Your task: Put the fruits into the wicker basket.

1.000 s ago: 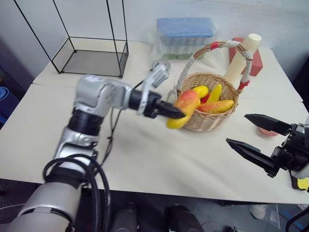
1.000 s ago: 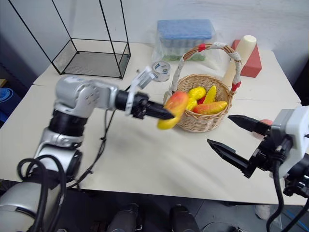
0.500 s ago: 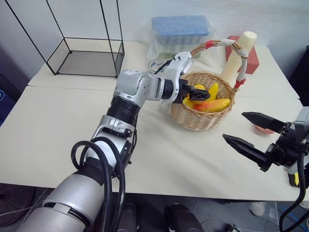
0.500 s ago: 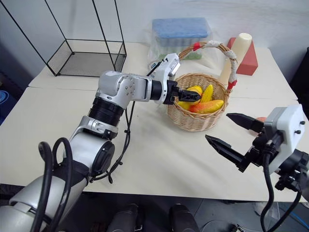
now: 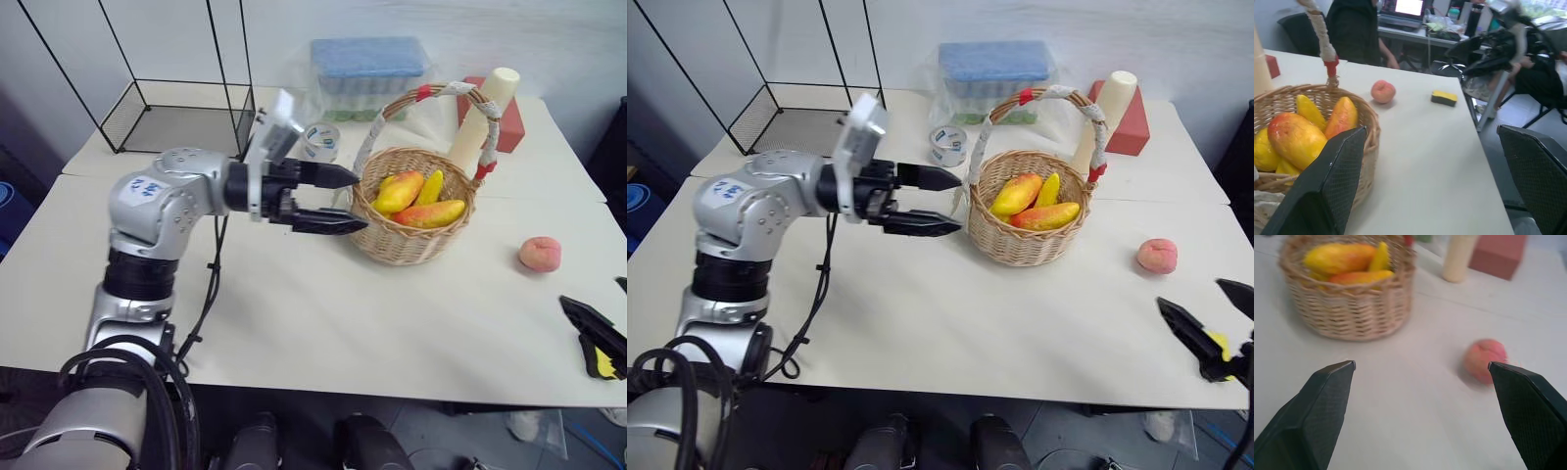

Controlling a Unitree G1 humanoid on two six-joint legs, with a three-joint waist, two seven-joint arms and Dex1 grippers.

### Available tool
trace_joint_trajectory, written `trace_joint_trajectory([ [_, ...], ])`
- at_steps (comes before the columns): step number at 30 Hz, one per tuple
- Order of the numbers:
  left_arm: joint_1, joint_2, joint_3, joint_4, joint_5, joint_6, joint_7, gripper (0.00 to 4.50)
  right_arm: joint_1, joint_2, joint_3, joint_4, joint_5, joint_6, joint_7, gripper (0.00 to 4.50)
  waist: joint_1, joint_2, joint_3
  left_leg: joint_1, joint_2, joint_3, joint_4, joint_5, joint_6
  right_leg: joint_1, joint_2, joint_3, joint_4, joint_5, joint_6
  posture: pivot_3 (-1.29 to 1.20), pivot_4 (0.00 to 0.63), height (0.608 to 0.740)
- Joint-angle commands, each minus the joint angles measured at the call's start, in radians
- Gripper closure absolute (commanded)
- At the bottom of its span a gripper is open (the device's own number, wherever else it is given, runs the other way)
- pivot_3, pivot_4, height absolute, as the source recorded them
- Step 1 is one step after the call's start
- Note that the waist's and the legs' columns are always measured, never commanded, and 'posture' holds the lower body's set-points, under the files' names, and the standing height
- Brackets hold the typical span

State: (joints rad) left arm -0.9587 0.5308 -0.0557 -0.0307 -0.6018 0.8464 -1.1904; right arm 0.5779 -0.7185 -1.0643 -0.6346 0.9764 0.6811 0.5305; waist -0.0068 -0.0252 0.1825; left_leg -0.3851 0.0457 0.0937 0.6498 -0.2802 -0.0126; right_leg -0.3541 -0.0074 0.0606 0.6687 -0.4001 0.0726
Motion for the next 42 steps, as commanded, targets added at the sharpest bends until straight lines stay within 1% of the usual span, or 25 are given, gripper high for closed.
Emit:
trace_joint_trajectory([
  [1, 0.019, 0.019, 0.005, -0.092, -0.044, -0.051, -0.061, 0.03, -0.077, -0.049, 0.077, 0.068, -0.051, -0.008, -0.013, 0.0, -0.009, 0.0, 0.0, 0.0, 0.0, 0.0, 0.0, 0.0, 0.0, 0.0, 0.0, 0.0, 0.0, 0.0, 0.0, 0.0, 0.15, 0.74],
  [3, 0.029, 0.012, 0.007, -0.12, -0.057, -0.049, -0.048, 0.03, -0.194, -0.073, 0.204, 0.145, -0.131, -0.034, -0.045, 0.0, -0.018, 0.0, 0.0, 0.0, 0.0, 0.0, 0.0, 0.0, 0.0, 0.0, 0.0, 0.0, 0.0, 0.0, 0.0, 0.0, 0.15, 0.74],
  [5, 0.037, 0.006, 0.015, -0.143, -0.075, -0.041, -0.037, 0.03, -0.295, -0.08, 0.306, 0.21, -0.203, -0.055, -0.071, 0.0, -0.022, 0.001, 0.0, -0.001, 0.0, 0.0, 0.0, 0.0, 0.0, -0.001, 0.001, 0.0, 0.001, 0.0, 0.0, 0.0, 0.15, 0.74],
  [9, 0.049, 0.014, 0.048, -0.182, -0.106, -0.032, -0.013, 0.03, -0.522, -0.06, 0.448, 0.413, -0.355, -0.095, -0.181, 0.0, -0.025, 0.002, 0.0, -0.002, 0.0, 0.0, 0.001, 0.0, 0.0, -0.004, 0.001, 0.001, 0.003, 0.0, 0.0, 0.0, 0.15, 0.74],
  [11, 0.05, 0.02, 0.065, -0.191, -0.123, -0.021, 0.006, 0.03, -0.609, -0.048, 0.485, 0.507, -0.4, -0.111, -0.21, 0.0, -0.025, 0.003, 0.0, -0.002, 0.0, 0.0, 0.001, 0.0, 0.0, -0.005, 0.001, 0.001, 0.003, 0.0, 0.0, 0.0, 0.15, 0.74],
  [17, 0.048, 0.037, 0.076, -0.194, -0.134, -0.021, 0.042, 0.03, -0.781, -0.003, 0.589, 0.709, -0.455, -0.115, -0.18, 0.0, -0.022, 0.003, 0.0, -0.003, 0.0, 0.0, 0.001, 0.0, 0.0, -0.005, 0.001, 0.001, 0.004, 0.0, 0.0, 0.0, 0.15, 0.74],
  [22, 0.035, 0.038, 0.074, -0.188, -0.134, -0.026, 0.058, 0.03, -0.971, 0.044, 0.608, 0.989, -0.536, -0.16, -0.282, 0.0, -0.027, 0.003, 0.0, -0.002, 0.0, 0.001, 0.003, 0.0, 0.001, -0.005, 0.0, 0.001, 0.006, 0.0, 0.0, 0.0, 0.15, 0.74],
  [24, 0.028, 0.041, 0.075, -0.183, -0.135, -0.027, 0.061, 0.03, -1.009, 0.048, 0.614, 1.053, -0.559, -0.193, -0.28, 0.0, -0.029, 0.003, 0.0, -0.002, 0.0, 0.001, 0.002, 0.0, 0.001, -0.006, 0.0, 0.001, 0.007, 0.0, 0.0, 0.0, 0.15, 0.74],
  [26, 0.022, 0.044, 0.076, -0.176, -0.134, -0.028, 0.063, 0.0, -1.025, 0.057, 0.609, 1.076, -0.558, -0.213, -0.262, 0.4, -0.03, 0.003, 0.0, -0.003, 0.0, 0.001, 0.002, 0.0, 0.001, -0.006, 0.001, 0.001, 0.006, 0.0, 0.0, 0.0, 0.15, 0.74],
  [28, 0.016, 0.046, 0.078, -0.167, -0.133, -0.028, 0.065, 0.0, -1.022, 0.063, 0.608, 1.065, -0.553, -0.236, -0.231, 0.94, -0.03, 0.003, 0.0, -0.003, 0.0, 0.001, 0.002, 0.0, 0.001, -0.006, 0.001, 0.001, 0.006, 0.0, 0.0, 0.0, 0.15, 0.74],
  [35, 0.013, 0.044, 0.079, -0.153, -0.136, -0.027, 0.071, 0.0, -0.986, 0.064, 0.588, 1.008, -0.553, -0.277, -0.21, 3.36, -0.03, 0.003, 0.0, -0.003, 0.001, 0.001, 0.002, 0.0, 0.001, -0.006, 0.001, 0.001, 0.006, 0.0, 0.0, 0.0, 0.15, 0.74],
  [38, 0.007, 0.041, 0.076, -0.147, -0.134, -0.031, 0.07, 0.0, -0.963, 0.059, 0.59, 0.96, -0.56, -0.268, -0.224, 4.25, -0.03, 0.003, 0.0, -0.003, 0.001, 0.001, 0.002, 0.0, 0.001, -0.006, 0.001, 0.001, 0.006, 0.0, 0.0, 0.0, 0.15, 0.74],
  [39, 0.005, 0.04, 0.075, -0.144, -0.133, -0.033, 0.07, 0.0, -0.956, 0.058, 0.591, 0.941, -0.558, -0.259, -0.222, 4.45, -0.03, 0.003, 0.0, -0.003, 0.001, 0.001, 0.002, 0.0, 0.001, -0.006, 0.001, 0.001, 0.006, 0.0, 0.0, 0.0, 0.15, 0.74],
  [40, 0.002, 0.039, 0.073, -0.14, -0.131, -0.035, 0.069, 0.0, -0.946, 0.058, 0.592, 0.916, -0.554, -0.249, -0.221, 4.32, -0.03, 0.003, 0.0, -0.003, 0.001, 0.001, 0.002, 0.0, 0.001, -0.006, 0.001, 0.001, 0.006, 0.0, 0.0, 0.0, 0.15, 0.74],
  [42, -0.001, 0.038, 0.071, -0.133, -0.127, -0.04, 0.068, 0.0, -0.936, 0.063, 0.592, 0.87, -0.539, -0.231, -0.216, 3.87, -0.031, 0.003, 0.0, -0.003, 0.001, 0.001, 0.002, 0.0, 0.001, -0.006, 0.001, 0.001, 0.006, 0.0, 0.0, 0.0, 0.15, 0.74],
])
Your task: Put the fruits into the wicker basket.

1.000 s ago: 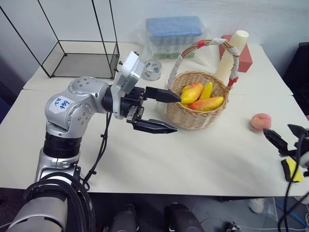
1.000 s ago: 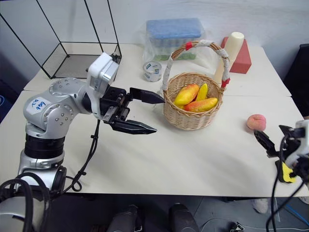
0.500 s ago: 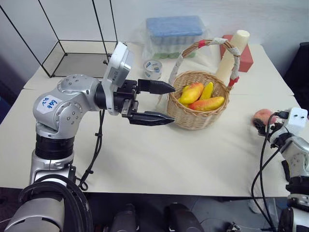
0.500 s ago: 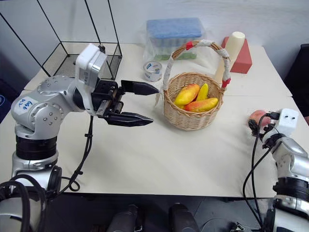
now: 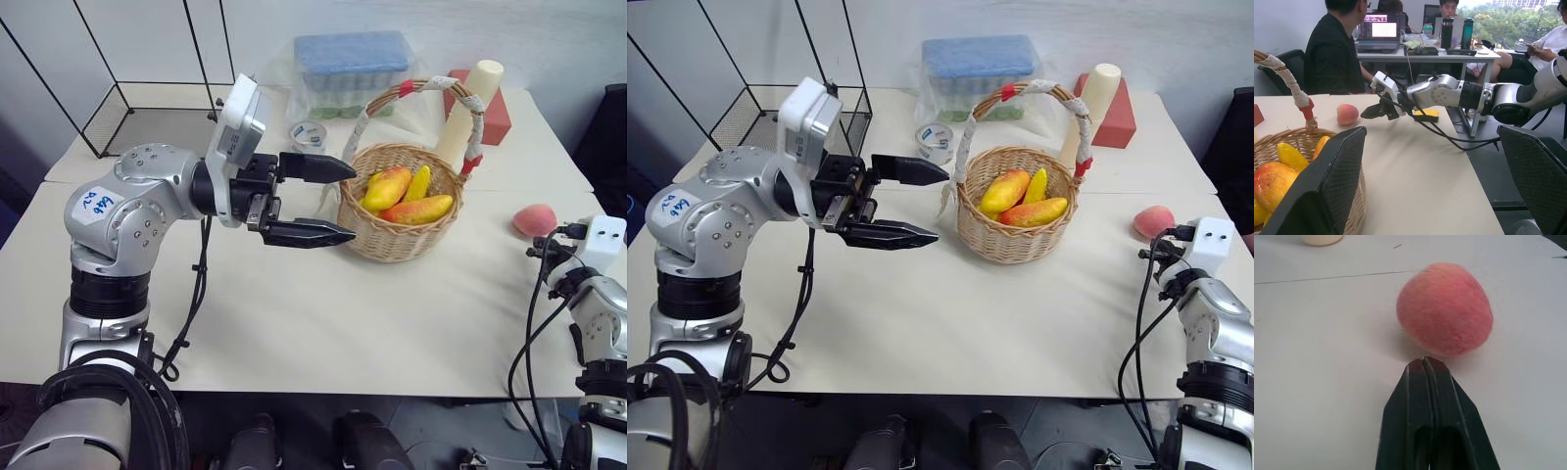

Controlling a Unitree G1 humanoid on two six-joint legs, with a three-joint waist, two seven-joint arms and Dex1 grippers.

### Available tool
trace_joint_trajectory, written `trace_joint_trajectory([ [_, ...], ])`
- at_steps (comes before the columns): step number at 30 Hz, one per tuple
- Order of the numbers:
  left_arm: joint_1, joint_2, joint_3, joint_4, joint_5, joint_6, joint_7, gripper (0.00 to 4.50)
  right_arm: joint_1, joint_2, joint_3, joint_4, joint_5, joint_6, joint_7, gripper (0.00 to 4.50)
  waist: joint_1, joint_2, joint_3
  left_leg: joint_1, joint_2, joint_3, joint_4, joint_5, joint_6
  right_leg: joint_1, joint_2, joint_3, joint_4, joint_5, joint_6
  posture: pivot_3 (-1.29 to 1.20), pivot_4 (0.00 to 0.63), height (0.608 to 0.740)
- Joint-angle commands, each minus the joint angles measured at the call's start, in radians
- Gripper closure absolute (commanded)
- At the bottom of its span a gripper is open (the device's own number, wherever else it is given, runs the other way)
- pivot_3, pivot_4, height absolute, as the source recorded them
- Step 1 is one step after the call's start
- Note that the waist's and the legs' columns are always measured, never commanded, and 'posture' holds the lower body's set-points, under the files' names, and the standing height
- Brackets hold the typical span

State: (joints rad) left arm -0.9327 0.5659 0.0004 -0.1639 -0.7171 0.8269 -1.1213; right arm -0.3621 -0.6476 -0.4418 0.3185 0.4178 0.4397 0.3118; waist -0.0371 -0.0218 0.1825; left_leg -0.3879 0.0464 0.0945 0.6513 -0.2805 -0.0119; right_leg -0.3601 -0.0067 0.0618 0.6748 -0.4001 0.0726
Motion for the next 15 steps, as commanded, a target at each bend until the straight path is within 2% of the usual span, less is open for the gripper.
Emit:
trace_joint_trajectory([
  [1, -0.029, 0.002, 0.015, 0.003, -0.011, -0.021, 0.0, 0.0, -0.004, -0.006, -0.024, -0.099, 0.013, 0.012, -0.009, 3.56, -0.002, 0.0, 0.0, 0.0, 0.0, 0.0, 0.0, 0.0, 0.0, 0.0, 0.0, 0.0, 0.0, 0.0, 0.0, 0.0, 0.15, 0.74],
  [2, -0.03, 0.002, 0.014, 0.006, -0.012, -0.022, 0.001, 0.0, -0.011, -0.004, -0.02, -0.108, 0.007, 0.015, -0.018, 3.17, -0.003, 0.0, 0.0, 0.0, 0.0, 0.0, 0.0, 0.0, 0.0, 0.0, 0.0, 0.0, 0.0, 0.0, 0.0, 0.0, 0.15, 0.74],
  [6, -0.029, 0.0, 0.013, 0.0, -0.016, -0.022, 0.006, 0.0, -0.081, -0.004, -0.009, -0.044, -0.056, 0.021, -0.12, 2.05, -0.009, 0.0, 0.0, 0.0, 0.0, 0.0, 0.0, 0.0, 0.0, 0.0, 0.0, 0.0, 0.0, 0.0, 0.0, 0.0, 0.15, 0.74],
  [9, -0.029, 0.0, 0.013, -0.005, -0.018, -0.021, 0.01, 0.0, -0.138, -0.011, -0.007, 0.04, -0.093, 0.007, -0.166, 2.05, -0.015, 0.0, 0.0, 0.0, 0.0, 0.0, 0.0, 0.0, 0.0, 0.0, 0.0, 0.0, 0.0, 0.0, 0.0, 0.0, 0.15, 0.74],
  [15, -0.027, 0.006, 0.025, -0.017, -0.028, -0.007, 0.028, 0.0, -0.218, -0.024, 0.024, 0.154, -0.143, -0.055, -0.15, 2.05, -0.019, 0.0, 0.0, 0.0, 0.0, 0.0, 0.0, 0.0, 0.0, 0.0, 0.0, 0.0, 0.0, 0.0, 0.0, 0.0, 0.15, 0.74],
])
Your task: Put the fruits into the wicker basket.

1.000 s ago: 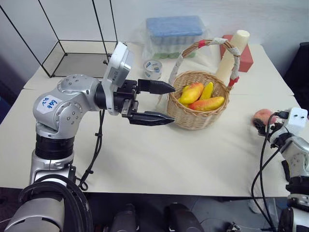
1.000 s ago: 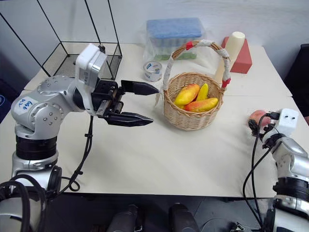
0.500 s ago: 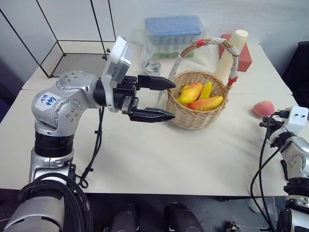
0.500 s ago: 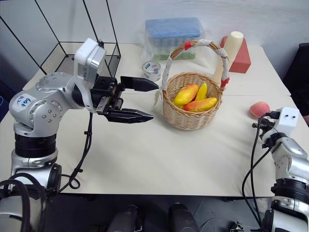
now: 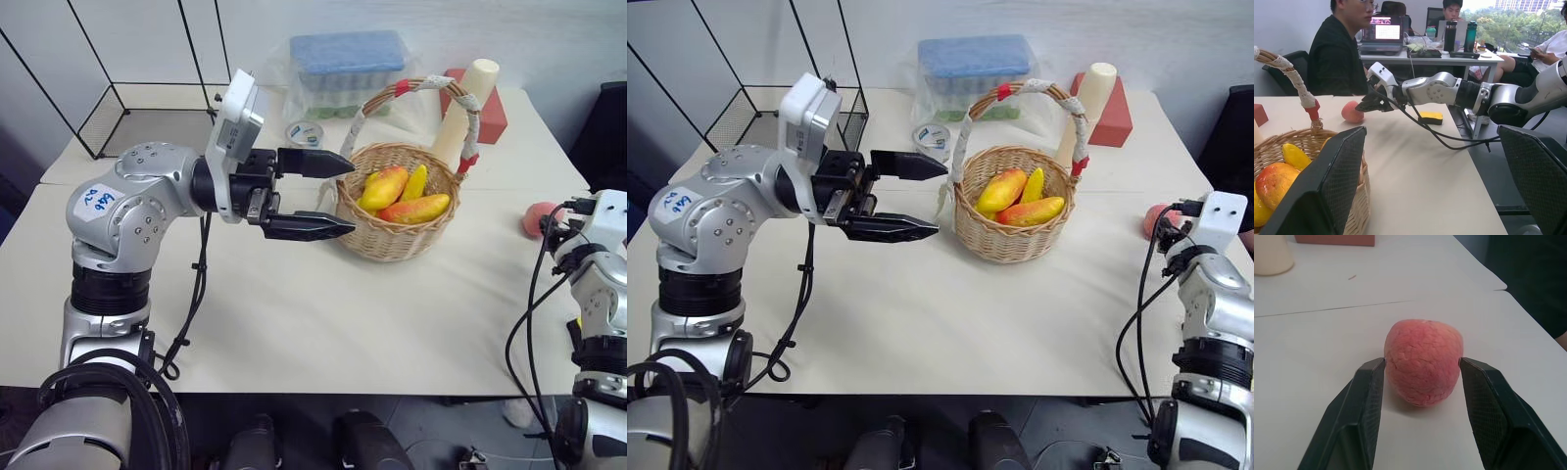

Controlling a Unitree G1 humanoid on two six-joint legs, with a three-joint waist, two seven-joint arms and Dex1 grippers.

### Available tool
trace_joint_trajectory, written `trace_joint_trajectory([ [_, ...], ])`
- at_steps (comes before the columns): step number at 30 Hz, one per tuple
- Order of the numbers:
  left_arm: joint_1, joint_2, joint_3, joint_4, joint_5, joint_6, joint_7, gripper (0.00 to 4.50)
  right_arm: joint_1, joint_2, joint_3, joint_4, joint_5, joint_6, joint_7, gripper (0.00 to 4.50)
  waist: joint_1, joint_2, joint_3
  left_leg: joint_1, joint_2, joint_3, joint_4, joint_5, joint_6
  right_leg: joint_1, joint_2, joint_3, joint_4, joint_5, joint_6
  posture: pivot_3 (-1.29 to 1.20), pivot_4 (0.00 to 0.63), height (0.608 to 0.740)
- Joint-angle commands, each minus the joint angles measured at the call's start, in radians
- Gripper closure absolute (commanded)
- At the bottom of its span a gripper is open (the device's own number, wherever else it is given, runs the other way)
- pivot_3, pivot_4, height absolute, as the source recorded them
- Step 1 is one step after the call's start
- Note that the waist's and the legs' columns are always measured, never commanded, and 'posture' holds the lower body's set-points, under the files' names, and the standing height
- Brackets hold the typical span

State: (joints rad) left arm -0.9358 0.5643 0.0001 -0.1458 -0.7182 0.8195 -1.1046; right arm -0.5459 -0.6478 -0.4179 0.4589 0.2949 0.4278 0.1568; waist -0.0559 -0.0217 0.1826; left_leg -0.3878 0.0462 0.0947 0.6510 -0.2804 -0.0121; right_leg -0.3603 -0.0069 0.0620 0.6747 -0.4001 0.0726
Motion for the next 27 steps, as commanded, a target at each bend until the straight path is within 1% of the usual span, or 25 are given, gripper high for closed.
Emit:
trace_joint_trajectory([
  [1, -0.02, 0.008, 0.027, -0.039, -0.03, 0.002, 0.015, 0.0, -0.047, -0.028, 0.007, 0.036, -0.03, -0.05, 0.007, 2.05, -0.001, 0.0, 0.0, 0.0, 0.0, 0.0, 0.0, 0.0, 0.0, 0.0, 0.0, 0.0, 0.0, 0.0, 0.0, 0.0, 0.15, 0.74],
  [4, -0.015, 0.01, 0.03, -0.047, -0.034, 0.006, 0.022, 0.0, -0.08, -0.038, 0.024, 0.092, -0.051, -0.066, 0.013, 2.05, -0.001, 0.0, 0.0, 0.0, 0.0, 0.0, 0.0, 0.0, 0.0, 0.0, 0.0, 0.0, 0.0, 0.0, 0.0, 0.0, 0.15, 0.74],
  [7, -0.014, 0.01, 0.033, -0.05, -0.037, 0.007, 0.032, 0.0, -0.149, -0.055, 0.04, 0.193, -0.083, -0.082, 0.003, 2.05, -0.005, 0.0, 0.0, 0.0, 0.0, 0.0, 0.0, 0.0, 0.0, 0.0, 0.0, 0.0, 0.0, 0.0, 0.0, 0.0, 0.15, 0.74],
  [10, -0.01, 0.011, 0.034, -0.053, -0.041, 0.006, 0.038, 0.0, -0.191, -0.059, 0.053, 0.25, -0.098, -0.093, 0.013, 2.05, -0.005, 0.001, 0.001, 0.0, 0.0, 0.0, 0.0, 0.0, 0.0, 0.0, 0.0, 0.0, 0.0, 0.0, 0.0, 0.0, 0.15, 0.74],
  [13, -0.002, 0.014, 0.037, -0.059, -0.047, 0.005, 0.046, 0.0, -0.229, -0.059, 0.071, 0.288, -0.109, -0.108, 0.037, 1.5, -0.005, 0.001, 0.001, 0.0, 0.0, 0.0, 0.0, 0.0, 0.0, 0.0, 0.0, 0.0, 0.0, 0.0, 0.0, 0.0, 0.15, 0.74],
  [15, 0.002, 0.017, 0.039, -0.062, -0.05, 0.005, 0.049, 0.0, -0.252, -0.061, 0.081, 0.313, -0.12, -0.116, 0.042, 0.91, -0.005, 0.001, 0.001, 0.0, 0.0, 0.001, 0.0, 0.0, 0.0, 0.0, 0.0, 0.0, 0.0, 0.0, 0.0, 0.0, 0.15, 0.74],
  [20, 0.006, 0.018, 0.043, -0.066, -0.05, 0.005, 0.053, 0.0, -0.328, -0.066, 0.092, 0.423, -0.142, -0.111, 0.006, 0.91, -0.005, 0.001, 0.001, 0.0, 0.0, 0.0, 0.0, 0.0, 0.0, 0.0, 0.0, 0.0, 0.0, 0.0, 0.0, 0.0, 0.15, 0.74],
  [25, 0.0, 0.018, 0.044, -0.061, -0.05, 0.005, 0.055, 0.0, -0.389, -0.069, 0.108, 0.507, -0.161, -0.1, 0.007, 0.91, -0.006, 0.001, 0.001, 0.0, 0.0, 0.001, 0.0, 0.0, 0.0, -0.001, 0.0, 0.0, 0.0, 0.0, 0.0, 0.0, 0.15, 0.74],
  [27, -0.002, 0.018, 0.046, -0.059, -0.052, 0.007, 0.057, 0.0, -0.396, -0.072, 0.114, 0.526, -0.168, -0.105, 0.01, 1.3, -0.006, 0.001, 0.001, 0.0, 0.0, 0.001, 0.0, 0.0, 0.0, -0.001, 0.0, 0.0, 0.0, 0.0, 0.0, 0.0, 0.15, 0.74],
])
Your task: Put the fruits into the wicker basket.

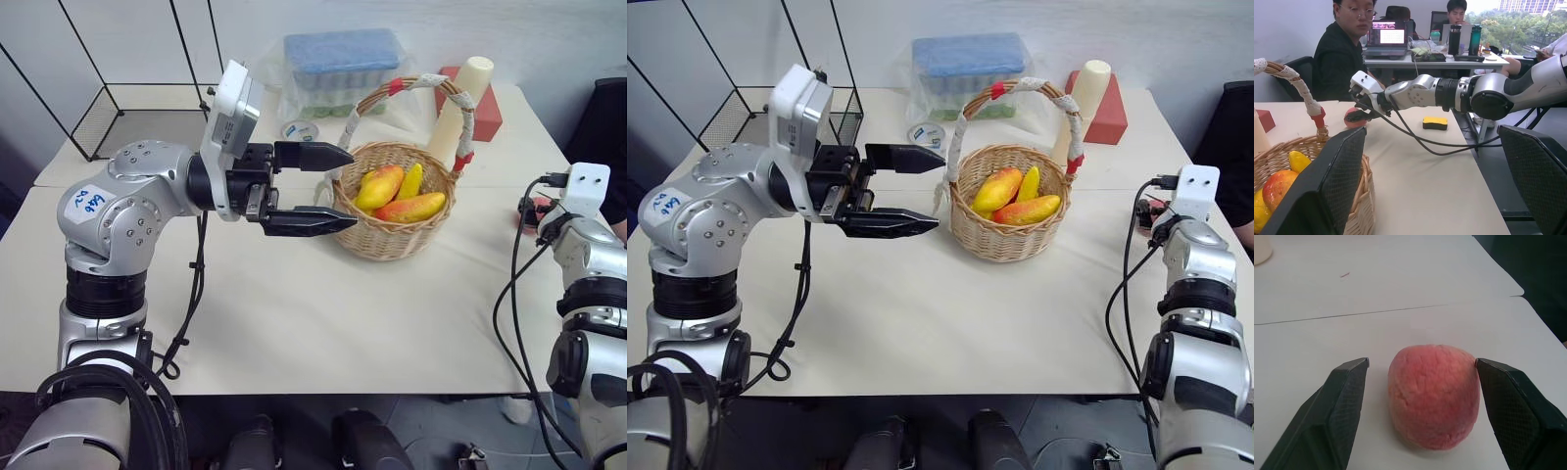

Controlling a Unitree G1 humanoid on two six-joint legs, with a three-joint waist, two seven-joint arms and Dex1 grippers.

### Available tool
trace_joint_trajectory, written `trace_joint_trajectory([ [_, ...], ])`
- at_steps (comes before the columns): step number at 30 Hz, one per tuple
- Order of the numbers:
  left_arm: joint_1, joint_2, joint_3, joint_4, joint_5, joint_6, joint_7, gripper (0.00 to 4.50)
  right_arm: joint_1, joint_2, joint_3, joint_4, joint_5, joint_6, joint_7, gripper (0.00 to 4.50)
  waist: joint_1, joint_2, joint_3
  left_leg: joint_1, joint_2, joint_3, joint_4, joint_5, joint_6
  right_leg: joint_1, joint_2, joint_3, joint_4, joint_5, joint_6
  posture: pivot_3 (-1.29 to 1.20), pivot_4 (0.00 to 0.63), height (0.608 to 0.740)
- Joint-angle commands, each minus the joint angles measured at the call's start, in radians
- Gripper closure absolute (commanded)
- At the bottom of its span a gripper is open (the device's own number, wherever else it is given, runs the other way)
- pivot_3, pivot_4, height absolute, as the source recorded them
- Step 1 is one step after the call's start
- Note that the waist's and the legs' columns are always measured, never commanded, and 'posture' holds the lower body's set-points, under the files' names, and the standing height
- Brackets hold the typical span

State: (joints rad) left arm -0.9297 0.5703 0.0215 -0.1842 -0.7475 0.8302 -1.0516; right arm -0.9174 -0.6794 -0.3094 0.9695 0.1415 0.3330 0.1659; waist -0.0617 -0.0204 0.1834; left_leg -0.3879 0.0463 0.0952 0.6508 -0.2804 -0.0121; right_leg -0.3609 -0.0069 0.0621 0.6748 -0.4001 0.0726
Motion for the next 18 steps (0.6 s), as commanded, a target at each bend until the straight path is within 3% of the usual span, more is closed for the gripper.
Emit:
trace_joint_trajectory([
  [1, -0.008, 0.013, 0.025, -0.02, -0.022, -0.003, 0.005, 0.0, -0.025, -0.04, 0.007, 0.019, -0.017, -0.012, 0.001, 1.48, 0.0, 0.0, 0.0, 0.0, 0.0, 0.0, 0.0, 0.0, 0.0, 0.0, 0.0, 0.0, 0.0, 0.0, 0.0, 0.0, 0.15, 0.74],
  [6, -0.006, 0.016, 0.027, -0.019, -0.023, -0.002, 0.008, 0.0, -0.018, -0.042, 0.009, 0.019, -0.013, -0.016, 0.015, 3.22, 0.0, 0.0, 0.0, 0.0, 0.0, 0.0, 0.0, 0.0, 0.0, 0.0, 0.0, 0.0, 0.0, 0.0, 0.0, 0.0, 0.15, 0.74],
  [9, -0.006, 0.017, 0.026, -0.016, -0.023, -0.003, 0.006, 0.0, -0.01, -0.045, 0.009, 0.005, -0.015, -0.018, 0.015, 3.88, -0.001, 0.0, 0.0, 0.0, 0.0, 0.0, 0.0, 0.0, 0.0, 0.0, 0.0, 0.0, 0.0, 0.0, 0.0, 0.0, 0.15, 0.74],
  [16, -0.013, 0.014, 0.021, 0.0, -0.015, -0.014, -0.004, 0.0, 0.001, -0.045, 0.009, -0.014, -0.015, -0.025, 0.01, 3.88, 0.0, 0.0, 0.0, 0.0, 0.0, 0.0, 0.0, 0.0, 0.0, 0.0, 0.0, 0.0, 0.0, 0.0, 0.0, 0.0, 0.15, 0.74],
  [18, -0.017, 0.012, 0.02, 0.006, -0.013, -0.015, -0.005, 0.0, -0.003, -0.05, 0.017, -0.009, -0.025, -0.031, -0.009, 3.49, 0.0, 0.0, 0.0, 0.0, 0.0, 0.0, 0.0, 0.0, 0.0, 0.0, 0.0, 0.0, 0.0, 0.0, 0.0, 0.0, 0.15, 0.74],
])
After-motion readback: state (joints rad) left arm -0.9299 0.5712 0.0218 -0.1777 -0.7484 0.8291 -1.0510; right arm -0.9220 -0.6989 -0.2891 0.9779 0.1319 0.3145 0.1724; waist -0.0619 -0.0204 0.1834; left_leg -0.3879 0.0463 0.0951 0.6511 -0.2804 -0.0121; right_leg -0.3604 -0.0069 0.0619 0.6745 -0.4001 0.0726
